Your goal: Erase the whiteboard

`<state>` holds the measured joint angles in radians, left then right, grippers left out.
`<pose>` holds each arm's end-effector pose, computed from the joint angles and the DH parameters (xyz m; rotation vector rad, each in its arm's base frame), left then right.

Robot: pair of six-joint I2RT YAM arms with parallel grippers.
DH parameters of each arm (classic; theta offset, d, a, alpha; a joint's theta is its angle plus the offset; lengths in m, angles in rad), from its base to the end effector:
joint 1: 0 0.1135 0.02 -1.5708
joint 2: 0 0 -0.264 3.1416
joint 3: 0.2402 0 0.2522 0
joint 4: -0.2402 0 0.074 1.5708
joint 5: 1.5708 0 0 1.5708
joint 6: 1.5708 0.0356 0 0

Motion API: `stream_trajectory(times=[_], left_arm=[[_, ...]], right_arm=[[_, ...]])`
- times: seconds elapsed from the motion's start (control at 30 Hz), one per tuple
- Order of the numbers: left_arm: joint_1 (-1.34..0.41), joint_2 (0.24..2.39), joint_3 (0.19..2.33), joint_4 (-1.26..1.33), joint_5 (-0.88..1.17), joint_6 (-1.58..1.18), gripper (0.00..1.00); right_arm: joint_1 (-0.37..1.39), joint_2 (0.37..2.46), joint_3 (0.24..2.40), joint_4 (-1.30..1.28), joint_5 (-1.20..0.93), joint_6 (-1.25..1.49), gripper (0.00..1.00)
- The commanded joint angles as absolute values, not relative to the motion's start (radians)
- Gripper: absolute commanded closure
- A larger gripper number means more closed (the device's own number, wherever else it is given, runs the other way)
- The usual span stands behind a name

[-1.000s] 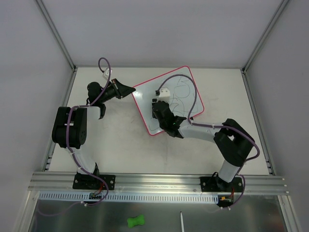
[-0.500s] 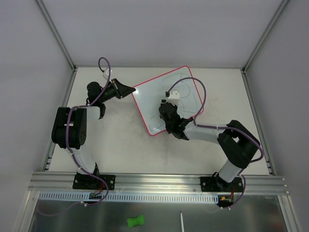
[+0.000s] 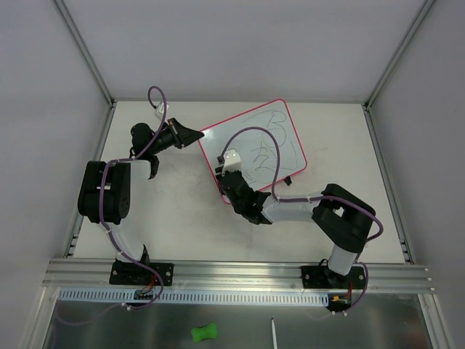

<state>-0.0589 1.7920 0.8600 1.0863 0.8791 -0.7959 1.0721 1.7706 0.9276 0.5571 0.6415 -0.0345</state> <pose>0.3654 -0.0490 0.2250 0.2153 1.6021 -1.2922 0.1997 0.3222 0.2003 -0.5488 1.7154 0.1443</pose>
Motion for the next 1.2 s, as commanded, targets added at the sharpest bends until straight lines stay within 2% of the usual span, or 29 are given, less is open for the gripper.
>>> stream_trajectory(times=[0.0, 0.17, 0.37, 0.47, 0.5, 0.63, 0.97, 1.17], left_arm=[[-0.075, 1.766, 0.874, 1.088, 0.917, -0.741, 1.0], [-0.075, 1.767, 0.874, 1.088, 0.917, -0.742, 1.0], [-0.074, 1.766, 0.877, 1.086, 0.919, -0.744, 1.0], [-0.074, 1.763, 0.874, 1.085, 0.917, -0.741, 1.0], [-0.074, 1.761, 0.874, 1.083, 0.917, -0.742, 1.0], [-0.074, 1.761, 0.877, 1.08, 0.916, -0.741, 1.0], [-0.074, 1.761, 0.877, 1.077, 0.916, -0.741, 1.0], [-0.074, 1.759, 0.876, 1.077, 0.916, -0.739, 1.0]], right_arm=[[1.019, 1.787, 0.893, 0.575, 0.628, 0.07, 1.0], [0.905, 1.737, 0.786, 0.491, 0.702, 0.393, 1.0], [0.868, 1.674, 0.706, 0.427, 0.813, 0.551, 1.0], [0.871, 1.683, 0.761, 0.225, 0.889, 0.667, 1.0], [0.87, 1.692, 0.826, 0.054, 0.912, 0.722, 1.0], [0.87, 1.729, 0.916, -0.182, 0.951, 0.92, 1.0], [0.882, 1.713, 0.871, -0.149, 0.868, 0.945, 0.99], [0.905, 1.69, 0.72, 0.312, 0.723, 0.704, 1.0]])
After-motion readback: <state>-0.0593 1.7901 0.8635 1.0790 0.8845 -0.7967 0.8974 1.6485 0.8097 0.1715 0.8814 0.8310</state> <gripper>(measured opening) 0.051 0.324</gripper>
